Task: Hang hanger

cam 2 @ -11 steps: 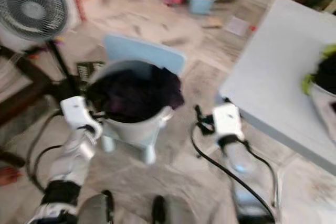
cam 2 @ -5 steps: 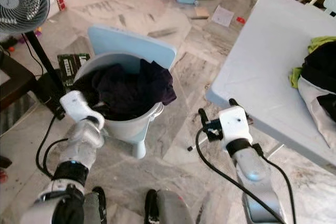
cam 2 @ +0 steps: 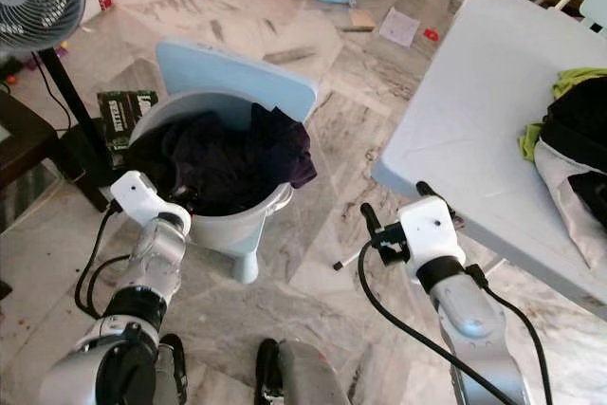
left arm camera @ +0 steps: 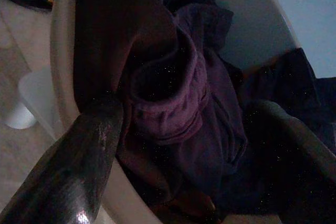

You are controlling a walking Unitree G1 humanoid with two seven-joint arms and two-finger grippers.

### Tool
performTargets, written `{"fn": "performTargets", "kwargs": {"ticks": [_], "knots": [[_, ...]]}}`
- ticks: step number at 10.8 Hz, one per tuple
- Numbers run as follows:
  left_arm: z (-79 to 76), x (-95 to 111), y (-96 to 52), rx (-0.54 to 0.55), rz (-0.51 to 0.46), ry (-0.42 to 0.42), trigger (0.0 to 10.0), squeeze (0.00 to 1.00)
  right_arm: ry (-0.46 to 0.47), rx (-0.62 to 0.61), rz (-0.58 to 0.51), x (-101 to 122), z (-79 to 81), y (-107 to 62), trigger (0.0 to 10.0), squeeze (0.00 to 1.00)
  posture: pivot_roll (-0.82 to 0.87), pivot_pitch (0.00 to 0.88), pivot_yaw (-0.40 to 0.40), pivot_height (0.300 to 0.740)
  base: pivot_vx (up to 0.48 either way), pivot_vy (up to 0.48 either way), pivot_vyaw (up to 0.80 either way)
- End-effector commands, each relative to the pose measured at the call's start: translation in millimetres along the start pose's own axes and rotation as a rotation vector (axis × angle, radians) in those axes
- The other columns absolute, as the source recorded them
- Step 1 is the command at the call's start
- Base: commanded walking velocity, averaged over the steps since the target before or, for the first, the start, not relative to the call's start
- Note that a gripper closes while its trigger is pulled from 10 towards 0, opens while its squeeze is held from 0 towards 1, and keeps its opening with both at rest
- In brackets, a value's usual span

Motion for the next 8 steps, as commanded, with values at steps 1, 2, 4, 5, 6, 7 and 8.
{"fn": "performTargets", "kwargs": {"ticks": [1, 2, 4, 5, 6, 7, 8], "knots": [[3.6, -20.9, -4.1, 0.02, 0.082, -0.015, 10.0, 0.0, -0.01, -0.003, 0.009, 1.2, -3.6, -5.0, 10.0, 0.0, -0.34, 0.245, -0.234, 0.74, 0.0, 0.0, 0.0], [4.1, -16.1, -1.6, 0.03, 0.073, -0.019, 10.0, 0.0, -0.014, -0.001, 0.021, 0.7, -4.6, -9.0, 10.0, 0.0, -0.34, 0.253, -0.236, 0.74, 0.0, 0.0, 0.0], [1.0, -13.2, -1.4, 0.039, 0.061, -0.015, 9.9, 0.0, -0.018, 0.001, 0.03, 1.7, -4.8, -6.5, 10.0, 0.0, -0.33, 0.255, -0.24, 0.74, 0.0, 0.0, 0.0], [5.7, -18.6, -0.8, 0.055, 0.101, 0.009, 0.0, 0.0, -0.019, 0.011, 0.028, 2.3, -2.2, -4.8, 10.0, 0.0, -0.34, 0.256, -0.243, 0.74, 0.0, 0.0, 0.0], [11.9, -18.2, 1.3, 0.067, 0.12, 0.0, 0.0, 0.0, -0.025, 0.025, 0.028, 2.2, 0.5, -5.4, 10.0, 0.0, -0.34, 0.253, -0.244, 0.74, 0.0, 0.0, 0.0], [19.6, -14.4, 4.3, 0.082, 0.138, 0.025, 0.0, 0.0, -0.028, 0.025, 0.028, 1.8, 0.3, -5.4, 10.0, 0.0, -0.34, 0.244, -0.239, 0.74, 0.0, 0.0, 0.0], [22.8, -10.1, 6.1, 0.089, 0.13, 0.036, 0.0, 0.0, -0.028, 0.024, 0.028, 1.2, -0.2, -5.0, 10.0, 0.0, -0.34, 0.243, -0.236, 0.74, 0.0, 0.0, 0.0]]}}
Point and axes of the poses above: a point about 5 cm out from each wrist's last joint towards the gripper, its own y axis pointing out of the wrist towards the gripper, its own x axis along the axis of the wrist's last joint, z = x × y, the point moved 2 cm from there along y, pointing out of the wrist towards the gripper, and after that the axes turned 13 degrees about y, right-handed, at the moved point
